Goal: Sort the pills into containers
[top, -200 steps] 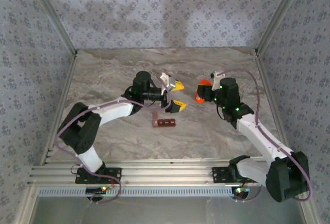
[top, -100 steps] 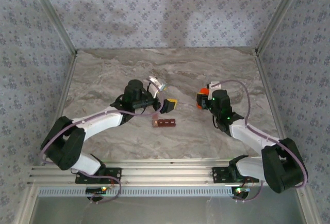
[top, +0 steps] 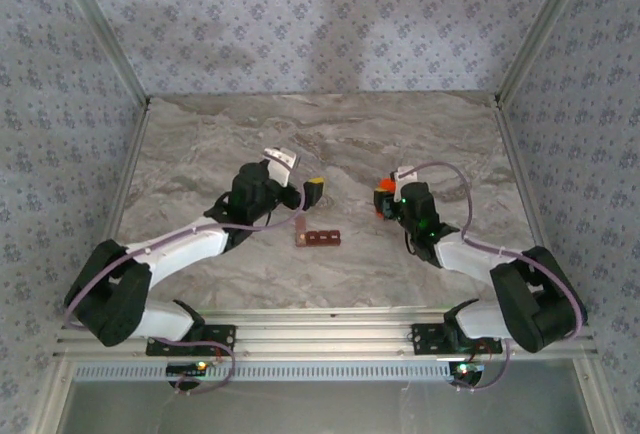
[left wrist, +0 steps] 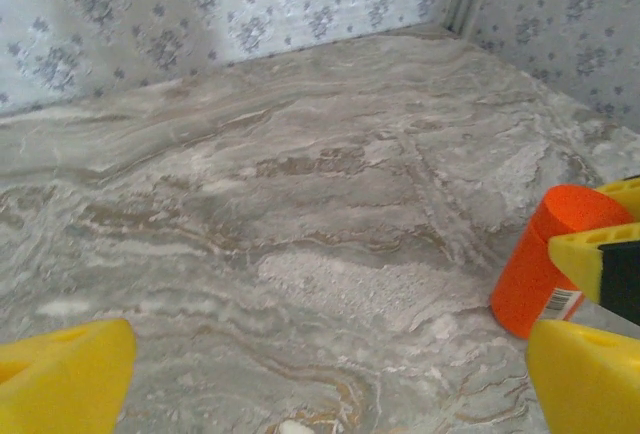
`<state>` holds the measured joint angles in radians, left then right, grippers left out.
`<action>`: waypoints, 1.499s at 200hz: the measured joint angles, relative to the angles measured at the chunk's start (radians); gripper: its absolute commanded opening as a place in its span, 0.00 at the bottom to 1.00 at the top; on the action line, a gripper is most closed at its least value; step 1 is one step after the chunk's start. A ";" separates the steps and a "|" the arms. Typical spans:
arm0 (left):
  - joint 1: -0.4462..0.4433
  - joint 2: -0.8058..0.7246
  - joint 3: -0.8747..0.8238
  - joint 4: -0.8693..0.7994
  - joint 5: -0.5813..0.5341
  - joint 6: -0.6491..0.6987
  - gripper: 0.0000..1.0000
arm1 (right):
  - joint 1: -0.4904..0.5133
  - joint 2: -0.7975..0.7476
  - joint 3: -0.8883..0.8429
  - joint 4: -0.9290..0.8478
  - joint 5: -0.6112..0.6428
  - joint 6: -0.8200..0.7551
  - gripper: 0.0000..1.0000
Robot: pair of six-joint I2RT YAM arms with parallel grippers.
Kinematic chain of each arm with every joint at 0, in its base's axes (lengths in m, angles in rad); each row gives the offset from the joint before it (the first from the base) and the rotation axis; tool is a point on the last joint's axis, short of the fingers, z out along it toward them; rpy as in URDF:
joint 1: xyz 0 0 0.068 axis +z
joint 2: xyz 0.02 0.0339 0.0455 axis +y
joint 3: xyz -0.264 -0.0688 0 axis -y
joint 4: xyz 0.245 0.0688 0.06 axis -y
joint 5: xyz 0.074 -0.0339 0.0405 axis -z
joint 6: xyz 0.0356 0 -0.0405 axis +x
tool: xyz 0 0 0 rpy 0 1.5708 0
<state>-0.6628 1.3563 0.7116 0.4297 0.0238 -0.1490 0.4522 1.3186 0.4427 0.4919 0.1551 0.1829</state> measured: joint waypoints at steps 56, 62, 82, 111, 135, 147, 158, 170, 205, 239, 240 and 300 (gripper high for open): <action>0.002 -0.053 -0.013 -0.016 -0.025 -0.023 0.99 | 0.009 -0.024 -0.027 0.016 0.007 0.001 0.71; 0.002 -0.054 -0.015 -0.017 -0.027 -0.026 0.99 | 0.009 -0.038 -0.027 0.005 0.006 0.000 0.72; 0.002 -0.055 -0.015 -0.035 -0.045 -0.029 0.99 | 0.008 -0.109 -0.011 -0.063 -0.015 0.003 0.75; 0.010 -0.060 -0.015 -0.076 -0.074 -0.040 0.99 | 0.008 -0.227 0.095 -0.207 -0.080 0.004 0.77; 0.035 -0.068 -0.014 -0.121 -0.090 -0.052 0.99 | 0.014 -0.261 0.247 -0.349 -0.175 0.004 0.77; 0.056 -0.068 -0.013 -0.148 -0.090 -0.060 0.99 | 0.031 -0.247 0.327 -0.425 -0.233 0.003 0.77; 0.081 -0.068 -0.004 -0.187 -0.089 -0.064 0.99 | 0.055 -0.214 0.397 -0.494 -0.288 0.003 0.76; 0.106 -0.068 0.011 -0.225 -0.085 -0.071 0.99 | 0.082 -0.163 0.460 -0.557 -0.340 0.001 0.76; 0.175 -0.033 0.084 -0.327 -0.054 -0.088 0.68 | 0.167 0.051 0.546 -0.710 -0.444 -0.011 0.73; 0.209 0.029 0.145 -0.418 -0.003 -0.083 0.11 | 0.222 0.225 0.564 -0.818 -0.455 -0.017 0.72; 0.210 0.031 0.146 -0.420 -0.002 -0.082 0.09 | 0.223 0.227 0.564 -0.820 -0.455 -0.017 0.71; 0.209 0.143 0.179 -0.487 0.109 -0.080 0.00 | 0.242 0.354 0.605 -0.891 -0.404 -0.021 0.69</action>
<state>-0.4541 1.4998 0.8902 -0.0570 0.1329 -0.2295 0.6945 1.6726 1.0481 -0.3992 -0.2485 0.1623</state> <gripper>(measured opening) 0.055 0.693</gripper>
